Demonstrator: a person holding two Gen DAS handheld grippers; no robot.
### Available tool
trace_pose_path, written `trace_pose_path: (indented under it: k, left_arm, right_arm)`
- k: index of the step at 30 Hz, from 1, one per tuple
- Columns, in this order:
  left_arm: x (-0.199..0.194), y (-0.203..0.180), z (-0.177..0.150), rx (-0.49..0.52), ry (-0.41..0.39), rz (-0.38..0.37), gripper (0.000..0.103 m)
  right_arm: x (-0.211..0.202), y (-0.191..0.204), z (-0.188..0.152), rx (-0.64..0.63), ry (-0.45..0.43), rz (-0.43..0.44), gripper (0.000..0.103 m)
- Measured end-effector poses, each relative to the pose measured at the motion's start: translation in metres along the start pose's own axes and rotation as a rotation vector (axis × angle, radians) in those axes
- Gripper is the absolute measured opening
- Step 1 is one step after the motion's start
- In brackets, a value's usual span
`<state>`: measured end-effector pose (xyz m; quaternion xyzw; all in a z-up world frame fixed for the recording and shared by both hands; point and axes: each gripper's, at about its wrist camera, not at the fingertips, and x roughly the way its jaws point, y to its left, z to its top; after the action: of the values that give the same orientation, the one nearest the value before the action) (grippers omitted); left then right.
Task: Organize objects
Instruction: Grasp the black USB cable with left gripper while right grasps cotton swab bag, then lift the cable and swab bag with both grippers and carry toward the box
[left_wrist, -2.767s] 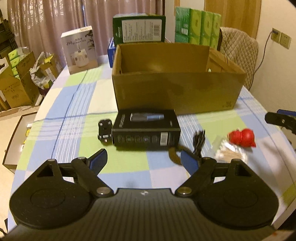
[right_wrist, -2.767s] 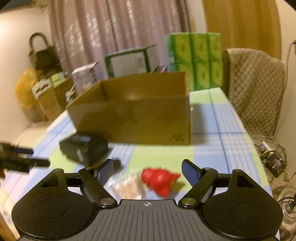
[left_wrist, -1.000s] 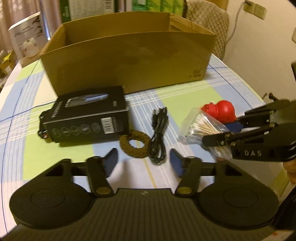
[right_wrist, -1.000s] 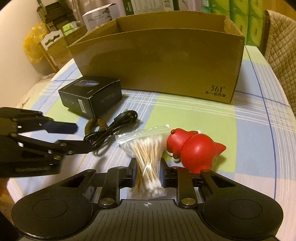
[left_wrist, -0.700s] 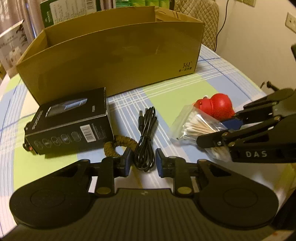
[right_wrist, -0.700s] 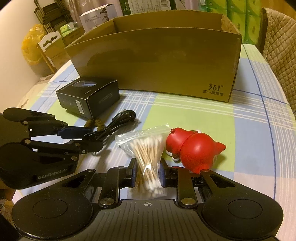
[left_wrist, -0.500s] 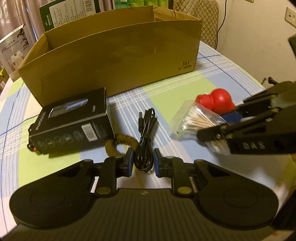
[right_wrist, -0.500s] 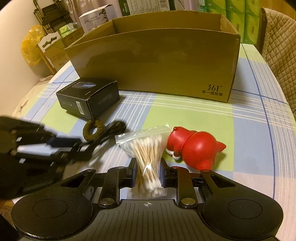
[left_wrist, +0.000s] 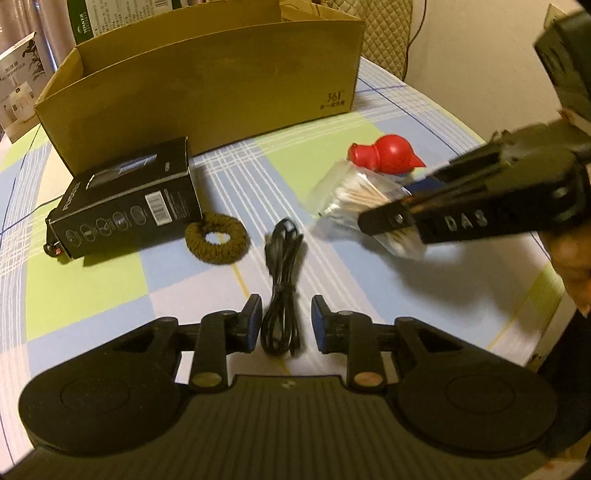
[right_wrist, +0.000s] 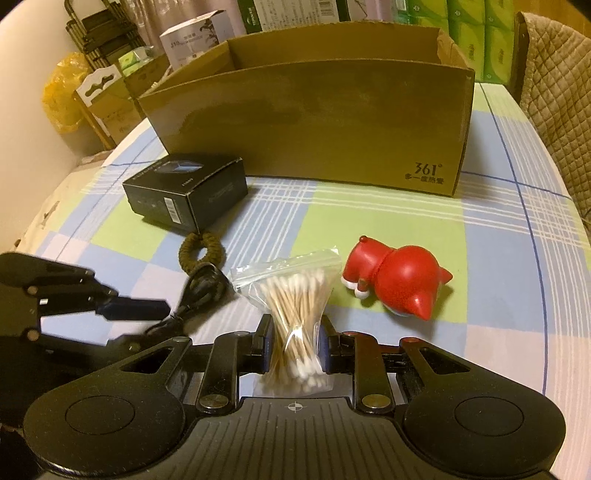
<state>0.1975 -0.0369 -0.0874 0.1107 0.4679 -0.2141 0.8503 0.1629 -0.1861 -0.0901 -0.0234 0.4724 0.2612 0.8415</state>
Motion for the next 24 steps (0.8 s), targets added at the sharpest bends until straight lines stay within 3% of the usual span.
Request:
trace_pose_path:
  k: [11,14,16,20,24]
  left_arm:
    - [0.021,0.004,0.007,-0.019,0.029,0.01,0.024]
    - [0.021,0.005,0.008,-0.04,0.035,0.02,0.012]
    - [0.02,0.007,0.008,-0.054,0.04,0.027,0.012]
    - [0.016,0.011,0.006,-0.078,0.039,0.042,0.011]
    - [0.009,0.012,0.006,-0.087,0.023,0.039,0.011]
  right_arm:
    - [0.008,0.004,0.0,-0.018,0.022,0.018,0.021]
    - [0.012,0.005,-0.003,-0.026,0.035,0.016,0.022]
    - [0.013,0.004,-0.004,-0.033,0.031,0.004,0.027]
    - [0.015,0.008,-0.004,-0.063,0.023,-0.008,0.05]
    - [0.02,0.015,-0.005,-0.119,0.012,-0.035,0.053]
